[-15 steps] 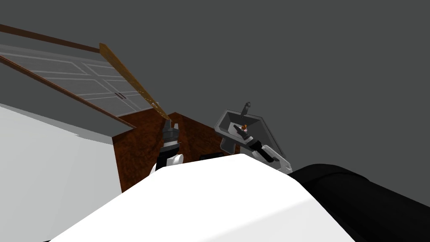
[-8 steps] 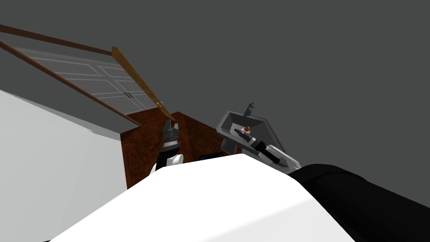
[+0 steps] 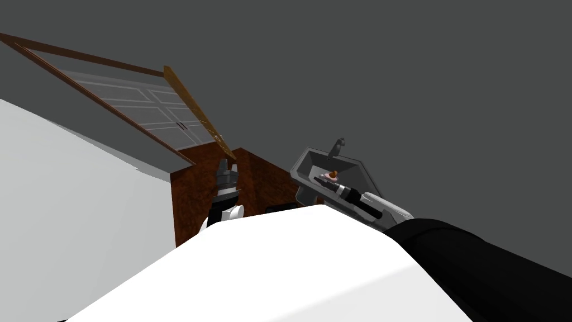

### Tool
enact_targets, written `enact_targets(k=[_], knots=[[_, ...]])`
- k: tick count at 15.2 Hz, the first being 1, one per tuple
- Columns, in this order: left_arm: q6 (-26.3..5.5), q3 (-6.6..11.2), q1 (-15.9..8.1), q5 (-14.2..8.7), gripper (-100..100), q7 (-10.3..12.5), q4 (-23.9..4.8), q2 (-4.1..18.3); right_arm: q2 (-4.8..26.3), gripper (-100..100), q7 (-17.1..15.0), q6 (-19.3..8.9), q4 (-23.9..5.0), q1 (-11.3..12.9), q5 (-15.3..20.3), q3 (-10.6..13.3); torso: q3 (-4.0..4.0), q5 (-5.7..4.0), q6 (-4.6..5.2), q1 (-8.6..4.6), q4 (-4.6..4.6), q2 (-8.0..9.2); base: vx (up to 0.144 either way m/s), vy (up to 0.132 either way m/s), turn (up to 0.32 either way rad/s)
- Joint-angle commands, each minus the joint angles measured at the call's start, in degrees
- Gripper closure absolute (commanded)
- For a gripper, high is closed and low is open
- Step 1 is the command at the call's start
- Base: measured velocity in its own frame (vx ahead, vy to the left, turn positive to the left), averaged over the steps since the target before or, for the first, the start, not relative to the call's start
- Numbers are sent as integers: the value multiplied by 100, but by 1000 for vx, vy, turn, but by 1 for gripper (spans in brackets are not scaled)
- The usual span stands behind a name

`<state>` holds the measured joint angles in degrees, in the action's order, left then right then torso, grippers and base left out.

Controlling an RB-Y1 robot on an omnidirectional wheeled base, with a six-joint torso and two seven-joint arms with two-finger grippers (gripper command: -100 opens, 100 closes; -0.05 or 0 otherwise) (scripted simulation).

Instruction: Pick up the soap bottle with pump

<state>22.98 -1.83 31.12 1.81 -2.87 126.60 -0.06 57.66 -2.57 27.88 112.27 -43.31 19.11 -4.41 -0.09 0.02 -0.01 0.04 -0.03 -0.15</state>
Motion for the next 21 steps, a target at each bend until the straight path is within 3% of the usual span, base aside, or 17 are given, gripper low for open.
enact_targets(k=[1, 9, 10, 12, 13, 15, 18, 20, 21], knots=[[0, 0, 0, 0, 0, 0, 0, 0, 286, -100, -9, 19, -161, -155, 189, -44, 0, 0, 0, 0, 0, 0, 33, 10, 114], [0, 0, 0, 0, 0, 0, 0, 0, 1209, -100, -13, 97, -486, -442, 517, -141, -3, 0, -2, 1, -1, -5, 35, 7, 88], [0, 0, 0, 0, 0, 0, 0, 0, 1410, -100, -14, 134, -650, -586, 683, -188, -2, 0, 1, 0, -1, -3, 39, 7, 85], [0, 0, 0, 0, 0, 0, 0, 0, 1555, -100, -14, 134, -650, -586, 683, -188, -4, 0, -2, 0, -1, -7, 43, 4, 72], [0, 0, 0, 0, 0, 0, 0, 0, 1753, -100, -15, 169, -815, -732, 849, -235, -3, -1, 0, 0, -1, -6, 43, 11, 111], [0, 0, 0, 0, 0, 0, 0, 0, 1894, -100, -15, 169, -815, -732, 849, -235, -5, 0, -2, 2, -2, -8, 41, 9, 82], [0, 0, 0, 0, 0, 0, 0, 0, 2356, -100, -17, 237, -1138, -1024, 1177, -321, -4, 0, -2, 2, -2, -7, 43, 7, 112], [0, 0, 0, 0, 0, 0, 0, 0, 2546, -100, -17, 237, -1138, -1024, 1177, -321, -7, 0, -2, 2, -3, -12, 50, 7, 73], [0, 0, 0, 0, 0, 0, 0, 0, 2731, -100, -18, 269, -1296, -1173, 1339, -359, -6, 0, 0, 2, -2, -10, 47, 10, 92]])
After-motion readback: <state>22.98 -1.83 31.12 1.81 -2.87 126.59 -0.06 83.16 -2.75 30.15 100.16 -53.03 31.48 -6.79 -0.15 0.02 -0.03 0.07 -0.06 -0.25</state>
